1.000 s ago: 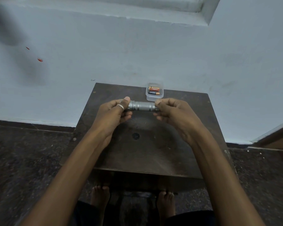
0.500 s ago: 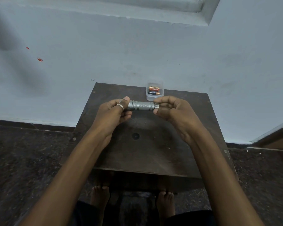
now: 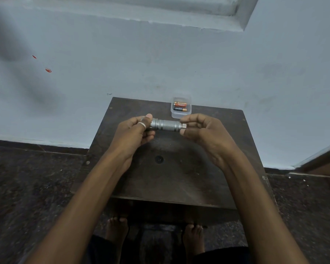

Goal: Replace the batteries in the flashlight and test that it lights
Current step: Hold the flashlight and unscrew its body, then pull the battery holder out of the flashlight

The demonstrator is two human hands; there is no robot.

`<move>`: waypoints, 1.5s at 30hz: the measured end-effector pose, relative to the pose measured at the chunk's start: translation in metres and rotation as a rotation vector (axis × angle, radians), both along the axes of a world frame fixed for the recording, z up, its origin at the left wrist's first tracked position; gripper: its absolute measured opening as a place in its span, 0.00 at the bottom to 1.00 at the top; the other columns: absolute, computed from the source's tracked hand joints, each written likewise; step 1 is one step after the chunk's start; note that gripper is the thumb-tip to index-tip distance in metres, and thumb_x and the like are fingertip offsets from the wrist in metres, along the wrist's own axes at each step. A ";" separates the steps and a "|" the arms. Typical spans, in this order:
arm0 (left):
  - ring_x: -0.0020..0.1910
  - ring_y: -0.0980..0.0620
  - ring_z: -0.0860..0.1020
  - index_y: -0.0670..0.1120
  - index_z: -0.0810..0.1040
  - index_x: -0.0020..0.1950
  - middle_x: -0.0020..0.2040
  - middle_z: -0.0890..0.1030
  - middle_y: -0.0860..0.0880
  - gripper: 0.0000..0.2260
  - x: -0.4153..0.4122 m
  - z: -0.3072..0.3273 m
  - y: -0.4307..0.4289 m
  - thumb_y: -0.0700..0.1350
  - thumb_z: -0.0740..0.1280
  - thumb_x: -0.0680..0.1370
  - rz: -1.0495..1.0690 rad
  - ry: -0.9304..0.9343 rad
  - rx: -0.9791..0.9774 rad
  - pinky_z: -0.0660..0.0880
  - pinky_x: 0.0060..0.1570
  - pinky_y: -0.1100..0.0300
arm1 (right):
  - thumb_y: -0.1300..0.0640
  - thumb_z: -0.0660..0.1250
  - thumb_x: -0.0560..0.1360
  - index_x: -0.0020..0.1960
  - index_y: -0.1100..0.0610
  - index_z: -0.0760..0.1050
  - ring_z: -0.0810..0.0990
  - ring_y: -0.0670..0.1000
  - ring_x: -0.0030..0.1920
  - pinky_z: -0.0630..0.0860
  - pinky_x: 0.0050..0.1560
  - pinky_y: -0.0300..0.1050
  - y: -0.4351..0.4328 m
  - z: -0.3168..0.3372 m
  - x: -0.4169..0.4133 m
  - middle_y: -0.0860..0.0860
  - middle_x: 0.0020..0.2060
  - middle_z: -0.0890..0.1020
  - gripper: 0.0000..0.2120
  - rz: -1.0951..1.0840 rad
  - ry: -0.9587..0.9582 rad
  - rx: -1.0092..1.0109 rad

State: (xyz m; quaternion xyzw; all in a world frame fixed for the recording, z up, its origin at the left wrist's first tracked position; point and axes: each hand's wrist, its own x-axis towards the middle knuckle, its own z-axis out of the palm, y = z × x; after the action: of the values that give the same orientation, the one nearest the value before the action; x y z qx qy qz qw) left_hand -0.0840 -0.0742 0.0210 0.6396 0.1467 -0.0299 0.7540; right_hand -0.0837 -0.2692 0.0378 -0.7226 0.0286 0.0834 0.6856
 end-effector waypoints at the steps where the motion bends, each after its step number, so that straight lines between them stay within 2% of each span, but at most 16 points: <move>1: 0.38 0.56 0.79 0.46 0.82 0.49 0.42 0.82 0.48 0.08 0.000 0.000 0.000 0.48 0.67 0.80 -0.001 0.001 0.002 0.80 0.44 0.62 | 0.71 0.72 0.72 0.51 0.58 0.82 0.82 0.46 0.41 0.78 0.42 0.36 -0.001 -0.001 0.001 0.52 0.41 0.85 0.12 0.001 -0.004 0.004; 4: 0.37 0.57 0.79 0.46 0.82 0.49 0.41 0.81 0.49 0.07 0.001 -0.001 0.000 0.49 0.67 0.80 -0.007 0.004 0.005 0.79 0.43 0.62 | 0.63 0.72 0.75 0.51 0.60 0.82 0.84 0.48 0.42 0.79 0.41 0.36 0.000 0.001 0.000 0.55 0.43 0.85 0.05 -0.019 0.069 0.045; 6: 0.37 0.57 0.80 0.46 0.82 0.49 0.41 0.82 0.50 0.07 0.001 -0.002 0.000 0.49 0.67 0.80 -0.016 0.006 0.005 0.79 0.43 0.62 | 0.53 0.70 0.79 0.49 0.60 0.81 0.85 0.48 0.39 0.80 0.38 0.37 0.001 0.000 0.001 0.56 0.41 0.85 0.10 -0.020 0.140 0.017; 8: 0.37 0.57 0.80 0.46 0.82 0.49 0.40 0.82 0.51 0.07 0.001 -0.002 -0.001 0.49 0.67 0.80 -0.022 0.004 0.005 0.79 0.43 0.62 | 0.49 0.67 0.80 0.47 0.61 0.81 0.84 0.47 0.34 0.79 0.34 0.36 0.001 -0.001 0.001 0.57 0.38 0.85 0.14 -0.012 0.171 -0.049; 13: 0.38 0.57 0.80 0.47 0.82 0.48 0.40 0.82 0.51 0.07 0.001 -0.003 0.000 0.49 0.67 0.80 -0.003 0.008 0.009 0.79 0.43 0.62 | 0.63 0.71 0.76 0.51 0.60 0.81 0.83 0.47 0.40 0.80 0.40 0.36 -0.003 -0.001 0.001 0.54 0.41 0.84 0.04 -0.009 0.081 -0.005; 17: 0.38 0.57 0.80 0.46 0.82 0.49 0.43 0.82 0.49 0.08 0.003 -0.003 0.003 0.50 0.67 0.80 0.030 0.024 -0.011 0.79 0.43 0.62 | 0.71 0.73 0.72 0.52 0.59 0.81 0.82 0.43 0.36 0.76 0.35 0.33 -0.006 0.001 0.000 0.52 0.40 0.84 0.12 -0.019 0.041 -0.066; 19: 0.37 0.58 0.80 0.45 0.81 0.50 0.44 0.82 0.47 0.09 0.003 -0.002 0.004 0.50 0.67 0.80 0.046 0.034 -0.039 0.79 0.43 0.63 | 0.72 0.72 0.72 0.53 0.59 0.80 0.82 0.46 0.38 0.79 0.37 0.36 -0.007 -0.001 0.000 0.54 0.41 0.84 0.13 -0.007 0.066 -0.087; 22: 0.37 0.57 0.81 0.44 0.81 0.51 0.46 0.82 0.46 0.09 0.003 -0.001 0.005 0.49 0.67 0.80 0.065 0.045 -0.074 0.79 0.42 0.63 | 0.69 0.73 0.71 0.55 0.56 0.80 0.83 0.52 0.47 0.81 0.53 0.50 -0.008 -0.008 0.001 0.56 0.47 0.85 0.15 0.067 0.040 -0.302; 23: 0.38 0.57 0.81 0.44 0.81 0.51 0.47 0.82 0.45 0.09 0.003 0.000 0.005 0.49 0.67 0.80 0.069 0.045 -0.083 0.80 0.41 0.64 | 0.67 0.73 0.71 0.55 0.55 0.81 0.83 0.51 0.49 0.80 0.56 0.49 -0.007 -0.009 0.000 0.54 0.47 0.85 0.15 0.099 0.015 -0.421; 29: 0.40 0.56 0.81 0.44 0.81 0.52 0.47 0.82 0.46 0.09 0.002 0.001 0.005 0.49 0.67 0.80 0.073 0.051 -0.088 0.79 0.43 0.63 | 0.63 0.75 0.71 0.55 0.54 0.83 0.79 0.46 0.48 0.68 0.48 0.32 0.001 -0.004 -0.002 0.46 0.46 0.82 0.13 0.202 -0.129 -0.857; 33: 0.39 0.57 0.81 0.45 0.81 0.52 0.46 0.83 0.47 0.09 0.002 -0.001 0.005 0.49 0.68 0.80 0.065 0.055 -0.090 0.79 0.43 0.62 | 0.59 0.77 0.70 0.56 0.54 0.81 0.78 0.47 0.52 0.66 0.49 0.34 0.000 -0.009 -0.001 0.47 0.50 0.82 0.15 0.216 -0.116 -0.943; 36: 0.39 0.57 0.81 0.45 0.81 0.51 0.45 0.82 0.48 0.08 0.002 0.000 0.005 0.49 0.68 0.80 0.056 0.045 -0.095 0.79 0.44 0.62 | 0.51 0.79 0.69 0.62 0.54 0.78 0.78 0.45 0.53 0.71 0.53 0.39 -0.002 -0.008 0.001 0.45 0.54 0.80 0.24 0.200 -0.121 -0.830; 38: 0.39 0.57 0.80 0.45 0.81 0.52 0.44 0.82 0.48 0.08 0.001 0.001 0.004 0.49 0.67 0.80 0.051 0.008 -0.066 0.80 0.45 0.61 | 0.46 0.76 0.71 0.61 0.53 0.78 0.81 0.47 0.53 0.77 0.56 0.43 -0.003 -0.009 0.002 0.46 0.53 0.83 0.22 0.105 -0.117 -0.614; 40: 0.39 0.56 0.80 0.46 0.81 0.53 0.44 0.82 0.48 0.07 -0.001 0.002 0.002 0.48 0.67 0.80 0.045 -0.085 0.015 0.80 0.46 0.59 | 0.46 0.70 0.77 0.56 0.55 0.80 0.83 0.50 0.50 0.80 0.52 0.44 -0.001 -0.007 0.002 0.49 0.48 0.85 0.15 0.013 -0.047 -0.334; 43: 0.38 0.55 0.80 0.47 0.80 0.57 0.42 0.82 0.51 0.07 -0.004 0.008 -0.003 0.45 0.67 0.80 0.022 -0.264 0.110 0.81 0.45 0.59 | 0.49 0.62 0.82 0.56 0.63 0.79 0.84 0.51 0.43 0.81 0.44 0.40 0.009 -0.001 0.002 0.54 0.44 0.83 0.17 -0.041 0.138 0.130; 45: 0.42 0.54 0.81 0.47 0.78 0.62 0.46 0.83 0.51 0.10 -0.006 0.011 -0.005 0.45 0.66 0.81 -0.012 -0.371 0.203 0.81 0.44 0.60 | 0.52 0.60 0.83 0.54 0.63 0.79 0.85 0.49 0.39 0.81 0.39 0.36 0.013 0.004 0.001 0.55 0.42 0.83 0.15 -0.050 0.223 0.307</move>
State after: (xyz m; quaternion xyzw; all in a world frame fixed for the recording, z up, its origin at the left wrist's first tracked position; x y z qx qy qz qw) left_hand -0.0896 -0.0796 0.0321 0.7077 0.0036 0.0987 0.6996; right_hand -0.0831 -0.2561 0.0422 -0.5947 0.1094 0.1491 0.7824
